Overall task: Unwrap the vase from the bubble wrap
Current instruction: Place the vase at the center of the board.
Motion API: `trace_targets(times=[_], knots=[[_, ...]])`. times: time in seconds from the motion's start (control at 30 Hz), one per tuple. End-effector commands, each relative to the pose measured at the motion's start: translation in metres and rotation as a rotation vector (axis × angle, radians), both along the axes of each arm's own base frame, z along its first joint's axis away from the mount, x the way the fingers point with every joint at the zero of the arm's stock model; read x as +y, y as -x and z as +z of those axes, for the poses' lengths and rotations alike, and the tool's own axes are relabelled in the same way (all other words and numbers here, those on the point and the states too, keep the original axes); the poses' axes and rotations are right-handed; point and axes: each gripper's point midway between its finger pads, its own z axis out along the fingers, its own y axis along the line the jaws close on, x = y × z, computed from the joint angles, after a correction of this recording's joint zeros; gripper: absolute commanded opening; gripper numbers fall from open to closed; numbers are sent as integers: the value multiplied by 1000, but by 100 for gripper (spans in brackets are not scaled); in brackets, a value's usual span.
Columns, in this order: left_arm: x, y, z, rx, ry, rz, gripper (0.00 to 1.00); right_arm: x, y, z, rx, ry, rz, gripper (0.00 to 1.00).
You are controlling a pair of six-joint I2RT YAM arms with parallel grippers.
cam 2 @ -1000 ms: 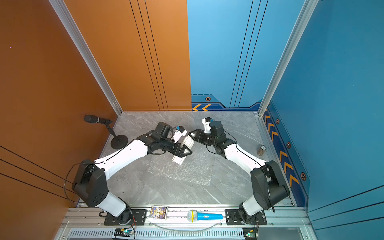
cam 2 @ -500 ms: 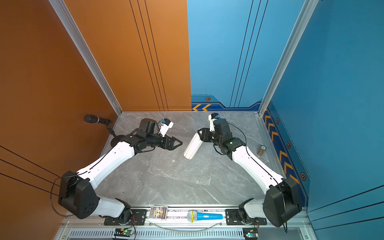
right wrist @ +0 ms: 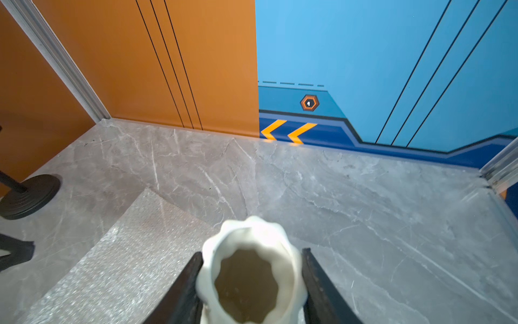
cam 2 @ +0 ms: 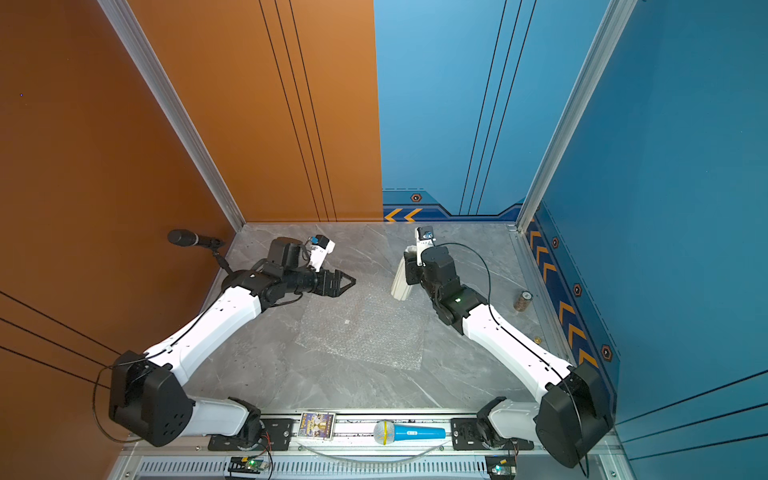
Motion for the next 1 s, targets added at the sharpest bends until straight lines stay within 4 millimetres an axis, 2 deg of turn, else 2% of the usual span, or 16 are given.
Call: trace_targets(times=[0.0,0.4,0.53,0.97], knots=[[9,-6,3,-23,1,43,98,5,-20,53,-229,-17,-50,0],[26,-13,-1,-30,4,100,98,40,-76,39,-328,40,-63,0],[31,-15,-3,-24,1,111,98,49,-89,35,-353,32,-73,0],[44,-22,-1,-31,-1,148,98,77,-119,3,-384,61,-70,0]])
